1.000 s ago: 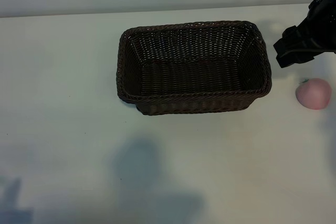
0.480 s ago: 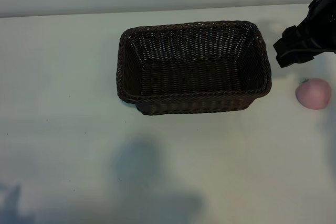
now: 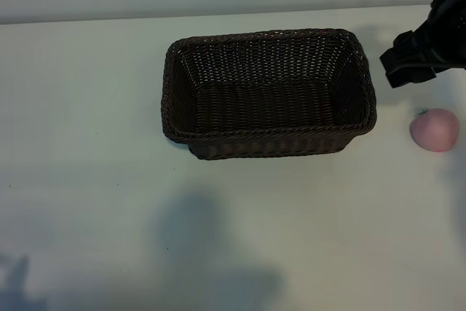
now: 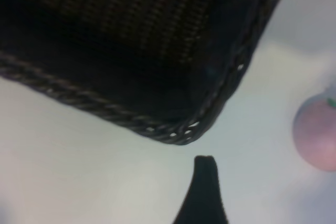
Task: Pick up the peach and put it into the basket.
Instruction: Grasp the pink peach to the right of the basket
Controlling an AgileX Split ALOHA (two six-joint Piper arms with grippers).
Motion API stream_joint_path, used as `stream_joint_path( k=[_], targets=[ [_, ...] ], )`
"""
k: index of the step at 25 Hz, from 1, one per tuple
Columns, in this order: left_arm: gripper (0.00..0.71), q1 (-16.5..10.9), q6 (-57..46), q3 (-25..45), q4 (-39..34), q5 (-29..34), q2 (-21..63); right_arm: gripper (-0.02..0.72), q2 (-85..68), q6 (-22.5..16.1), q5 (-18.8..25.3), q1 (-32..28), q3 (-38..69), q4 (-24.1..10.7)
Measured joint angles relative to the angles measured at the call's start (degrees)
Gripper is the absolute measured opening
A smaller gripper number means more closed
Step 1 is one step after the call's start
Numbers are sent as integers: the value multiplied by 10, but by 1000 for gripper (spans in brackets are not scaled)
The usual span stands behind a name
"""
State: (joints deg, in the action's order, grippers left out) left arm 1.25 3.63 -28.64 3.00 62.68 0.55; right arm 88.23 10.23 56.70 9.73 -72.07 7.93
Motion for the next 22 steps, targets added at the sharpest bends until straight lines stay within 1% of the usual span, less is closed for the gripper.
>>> stream_joint_path(
  k=[1,5,6,8,14,19,22],
  targets=[
    [592,0,0,0,0,0,0,593,0,-12,-6,0,0,-10],
    [592,0,-1,0,0,0,0,593,0,-68,-29,0,0,-68],
    [592,0,-1,0,0,0,0,593,2,-80,-35,0,0,-79],
    [592,0,-1,0,0,0,0,593,9,-95,-47,-1,0,-90],
    [592,0,-2,0,0,0,0,593,67,-116,-64,-32,0,-95],
    [592,0,-2,0,0,0,0,593,117,-123,-92,-69,0,-99],
    [592,0,-2,0,0,0,0,593,154,-125,-99,-82,0,-100]
  ],
)
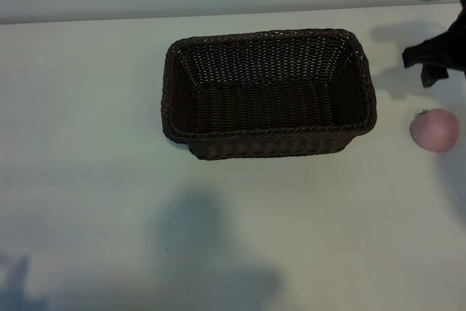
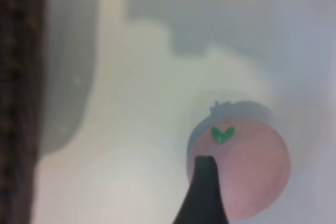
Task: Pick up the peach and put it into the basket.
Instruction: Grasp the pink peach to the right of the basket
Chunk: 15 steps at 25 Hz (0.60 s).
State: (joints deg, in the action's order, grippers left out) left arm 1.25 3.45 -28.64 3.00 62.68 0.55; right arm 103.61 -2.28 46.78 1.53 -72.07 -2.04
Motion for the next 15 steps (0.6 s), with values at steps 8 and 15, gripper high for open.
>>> stream_joint_path(
  k=[8,15],
  targets=[
    [592,0,0,0,0,0,0,593,80,-1,-14,-5,0,0],
    [592,0,0,0,0,0,0,568,109,-1,-19,-5,0,-1]
  ],
)
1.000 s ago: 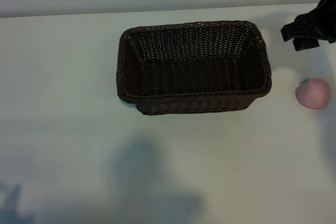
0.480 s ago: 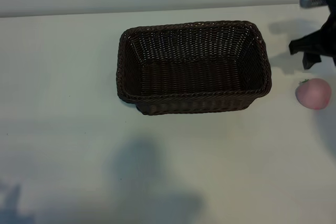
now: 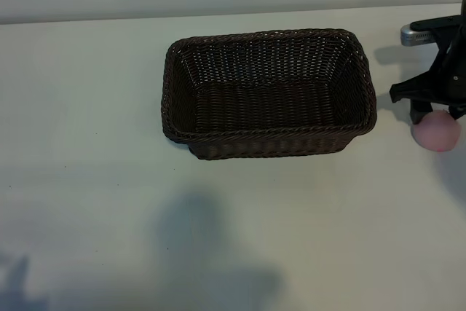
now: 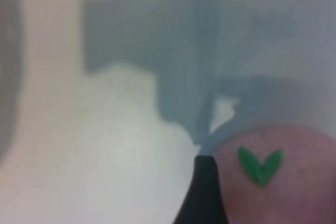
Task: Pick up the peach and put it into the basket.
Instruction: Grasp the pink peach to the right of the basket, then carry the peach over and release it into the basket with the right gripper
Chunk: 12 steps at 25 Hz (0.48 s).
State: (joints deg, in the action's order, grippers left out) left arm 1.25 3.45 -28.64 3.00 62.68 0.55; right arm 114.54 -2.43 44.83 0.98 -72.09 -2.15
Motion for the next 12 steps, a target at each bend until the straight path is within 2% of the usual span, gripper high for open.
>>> stream_joint_path(
  k=[2,3,7,8,12],
  targets=[
    [592,0,0,0,0,0,0,504,0,0,2,0,0,-3],
    [592,0,0,0,0,0,0,446,0,-3,6,0,0,-6],
    [592,0,0,0,0,0,0,141,0,-34,30,0,-1,-40],
    [592,0,0,0,0,0,0,97,0,-40,35,0,-2,-49],
    [590,0,0,0,0,0,0,55,-8,-46,46,0,-2,-57]
  ],
)
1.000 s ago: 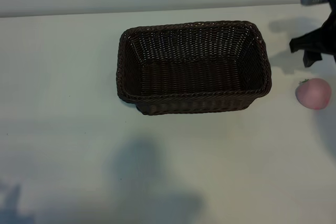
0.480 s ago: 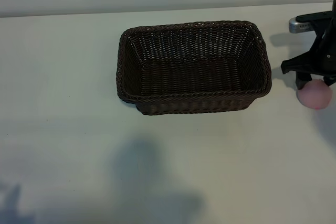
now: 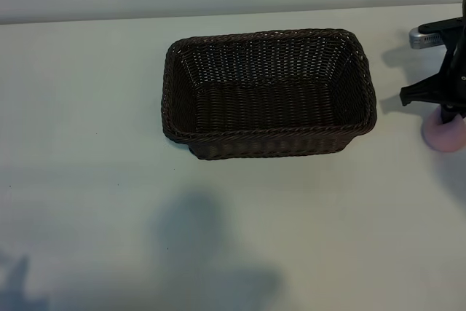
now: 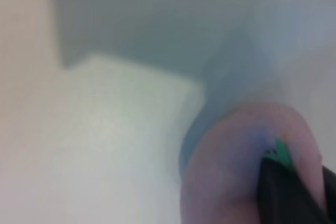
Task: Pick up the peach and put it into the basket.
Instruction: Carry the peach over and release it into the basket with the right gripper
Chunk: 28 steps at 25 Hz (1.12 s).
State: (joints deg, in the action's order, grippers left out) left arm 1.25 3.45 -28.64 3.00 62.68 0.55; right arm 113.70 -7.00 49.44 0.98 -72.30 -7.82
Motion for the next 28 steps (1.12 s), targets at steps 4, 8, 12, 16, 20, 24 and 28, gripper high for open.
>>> stream_joint_path(
  k=[4,8,12,16,20,24,28],
  targets=[
    [590,0,0,0,0,0,0,54,-31,-2,19,0,0,0],
    [590,0,0,0,0,0,0,54,-95,-3,36,0,0,-3],
    [590,0,1,0,0,0,0,54,-172,-3,54,0,0,-2],
    [590,0,-3,0,0,0,0,54,-227,-3,70,0,-2,3],
    [590,0,-16,0,0,0,0,54,-239,5,92,0,-24,25],
    [590,0,-19,0,0,0,0,54,-240,25,96,3,-44,78],
    [590,0,-19,0,0,0,0,54,-240,37,91,39,-48,100]
  ],
)
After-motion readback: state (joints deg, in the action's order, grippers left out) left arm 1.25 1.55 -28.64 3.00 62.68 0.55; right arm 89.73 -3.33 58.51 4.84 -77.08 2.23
